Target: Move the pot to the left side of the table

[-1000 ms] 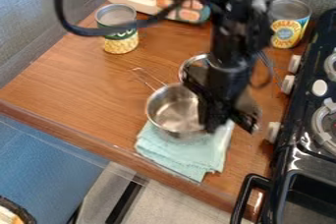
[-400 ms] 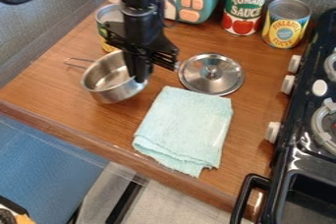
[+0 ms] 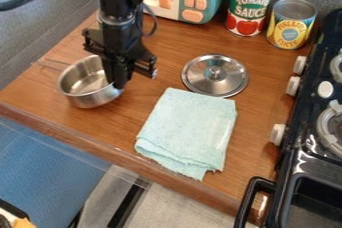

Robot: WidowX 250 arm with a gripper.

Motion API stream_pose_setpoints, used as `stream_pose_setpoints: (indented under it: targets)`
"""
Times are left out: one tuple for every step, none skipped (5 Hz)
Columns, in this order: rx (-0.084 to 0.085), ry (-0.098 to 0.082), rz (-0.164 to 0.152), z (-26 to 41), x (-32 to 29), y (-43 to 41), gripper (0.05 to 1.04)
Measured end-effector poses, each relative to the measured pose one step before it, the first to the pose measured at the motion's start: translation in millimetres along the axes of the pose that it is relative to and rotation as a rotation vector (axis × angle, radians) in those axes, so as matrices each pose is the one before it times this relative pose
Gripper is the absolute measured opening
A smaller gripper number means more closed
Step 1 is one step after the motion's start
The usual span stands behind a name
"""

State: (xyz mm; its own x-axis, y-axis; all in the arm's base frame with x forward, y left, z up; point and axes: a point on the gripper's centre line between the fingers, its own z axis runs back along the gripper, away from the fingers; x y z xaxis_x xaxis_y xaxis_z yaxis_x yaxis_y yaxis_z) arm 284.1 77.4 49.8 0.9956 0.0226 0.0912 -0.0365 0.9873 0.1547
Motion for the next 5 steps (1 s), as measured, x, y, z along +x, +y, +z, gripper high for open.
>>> stream_pose_setpoints:
  targets:
    - [0.0088,0.0288,0.0000,-11.54,-3.14,5.69,0.094]
    - [-0.0084,0.0613,-0.0004,-12.54,-6.88,-0.54,0.265]
    - [-0.0223,-0.0136,-0.0094,4.53,-2.90,-0.72,0.547]
    - [-0.0212,-0.0881,-0.0279,29.77,0.75,-2.07,0.845]
    - [0.0036,-0.0459,-0.0400,21.26,-1.31,-0.22,1.014]
